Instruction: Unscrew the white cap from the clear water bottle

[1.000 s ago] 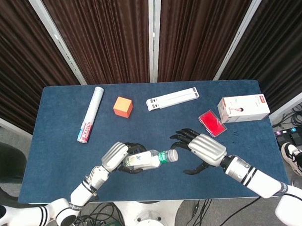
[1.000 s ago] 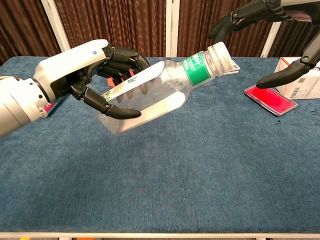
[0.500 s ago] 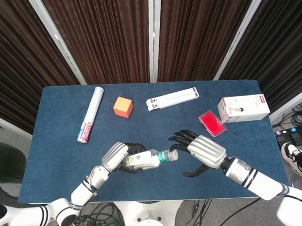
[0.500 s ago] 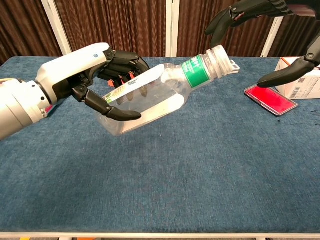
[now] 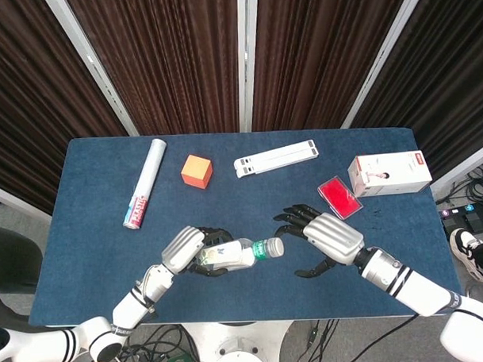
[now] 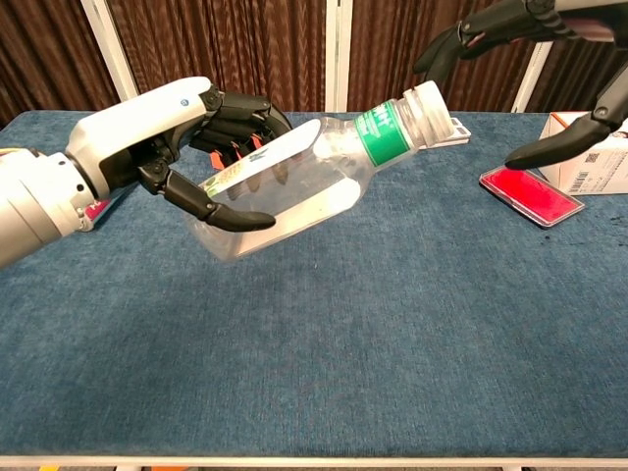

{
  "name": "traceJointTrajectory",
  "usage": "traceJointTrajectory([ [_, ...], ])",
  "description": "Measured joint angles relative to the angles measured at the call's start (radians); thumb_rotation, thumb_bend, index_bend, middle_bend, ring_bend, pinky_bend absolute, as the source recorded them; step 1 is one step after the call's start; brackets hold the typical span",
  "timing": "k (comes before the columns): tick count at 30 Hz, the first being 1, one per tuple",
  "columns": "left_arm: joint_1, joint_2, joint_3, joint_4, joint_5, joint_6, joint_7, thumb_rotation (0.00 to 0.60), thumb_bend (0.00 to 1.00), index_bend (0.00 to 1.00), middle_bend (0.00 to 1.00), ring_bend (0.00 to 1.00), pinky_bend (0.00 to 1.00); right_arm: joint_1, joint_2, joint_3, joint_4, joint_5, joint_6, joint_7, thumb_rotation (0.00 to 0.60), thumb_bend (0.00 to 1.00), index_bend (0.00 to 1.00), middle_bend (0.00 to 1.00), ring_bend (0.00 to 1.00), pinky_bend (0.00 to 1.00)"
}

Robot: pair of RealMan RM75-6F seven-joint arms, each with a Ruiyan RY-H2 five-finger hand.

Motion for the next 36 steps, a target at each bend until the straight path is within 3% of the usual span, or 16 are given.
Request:
traceJointTrajectory([
  [36,-0.003,-0.002,0.004,0.002,0.002,-0.007,0.004,0.6,0.45,0.54,0.57,0.51,0.55,-0.016,0.004,0.0,0.002,-0.022,0.055,0.016,0.499,0.1,0.26,0.09,0.0,0.0],
])
